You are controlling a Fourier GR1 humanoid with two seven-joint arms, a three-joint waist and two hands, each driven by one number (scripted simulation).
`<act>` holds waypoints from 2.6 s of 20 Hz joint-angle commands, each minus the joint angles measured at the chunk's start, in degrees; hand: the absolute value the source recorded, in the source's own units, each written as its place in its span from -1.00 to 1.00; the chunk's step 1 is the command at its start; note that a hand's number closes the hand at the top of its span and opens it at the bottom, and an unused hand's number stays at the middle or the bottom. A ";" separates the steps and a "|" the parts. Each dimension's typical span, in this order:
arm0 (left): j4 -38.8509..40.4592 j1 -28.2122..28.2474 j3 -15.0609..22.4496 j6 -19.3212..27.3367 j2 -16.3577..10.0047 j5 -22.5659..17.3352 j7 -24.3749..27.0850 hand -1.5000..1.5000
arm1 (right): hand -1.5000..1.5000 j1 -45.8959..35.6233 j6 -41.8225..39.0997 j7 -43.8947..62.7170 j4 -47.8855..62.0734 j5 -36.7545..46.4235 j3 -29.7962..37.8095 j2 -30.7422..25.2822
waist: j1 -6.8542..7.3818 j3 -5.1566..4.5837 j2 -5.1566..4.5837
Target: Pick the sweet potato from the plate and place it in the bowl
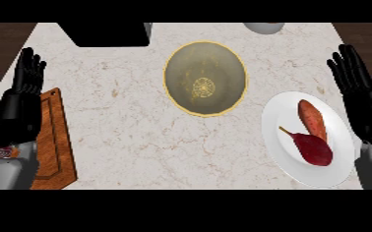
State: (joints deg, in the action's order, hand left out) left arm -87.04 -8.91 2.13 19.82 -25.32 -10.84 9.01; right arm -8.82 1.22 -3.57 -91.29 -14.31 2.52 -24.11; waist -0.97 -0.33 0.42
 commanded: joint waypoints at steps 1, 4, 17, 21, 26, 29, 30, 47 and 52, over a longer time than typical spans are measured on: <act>-2.53 -1.01 -0.85 -1.03 -0.41 -1.10 -2.99 0.00 | -1.00 1.18 -8.82 -1.60 -1.65 -4.35 -1.46 -0.76 | 0.93 0.37 -0.30; 0.14 -2.26 -0.75 -2.67 0.01 -2.42 -1.14 0.00 | -1.00 -0.51 -22.88 -1.16 -5.56 -12.60 -11.97 2.50 | 1.87 0.47 -0.33; 2.29 -0.43 -4.25 -8.64 -0.06 -6.04 -2.09 0.00 | -1.00 17.84 -27.15 -35.42 -10.09 9.59 0.84 -12.71 | 0.11 0.32 -0.26; 0.97 0.00 -6.57 -11.52 -2.47 -8.78 -4.24 0.00 | -1.00 18.16 -25.61 -33.44 -10.50 13.42 7.55 -18.93 | 0.12 0.28 -0.12; 0.29 -4.24 -4.72 -8.73 -1.26 -6.20 -6.54 0.00 | -1.00 12.28 -31.53 -26.35 -4.40 13.52 13.93 -29.74 | 0.91 0.32 -0.46; 3.49 -4.33 -5.26 -10.32 -0.93 -6.76 -4.83 0.00 | -1.00 14.33 -35.48 -25.68 -6.73 19.88 12.33 -36.69 | 0.31 0.24 -0.58; 1.88 -4.09 -5.54 -9.34 -0.98 -6.41 -5.17 0.00 | -1.00 15.14 -37.71 -25.87 -8.18 19.35 13.72 -39.02 | 0.15 0.25 -0.29; -0.60 -3.16 -6.74 -10.69 1.44 -4.18 -7.38 0.00 | -1.00 6.15 -33.57 -31.44 4.91 40.73 -3.24 -36.12 | 1.72 0.36 -0.53; 2.90 -5.22 -9.14 -13.98 0.86 -4.59 -6.79 0.00 | -1.00 4.12 -34.57 -28.07 3.84 43.96 -5.32 -31.84 | 1.20 0.33 -0.45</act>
State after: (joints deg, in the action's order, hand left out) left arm -84.20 -14.11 -5.90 7.03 -24.41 -15.56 2.71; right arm -3.09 -31.10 -31.12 -88.01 26.91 -0.93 -59.11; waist 0.37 0.01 -0.09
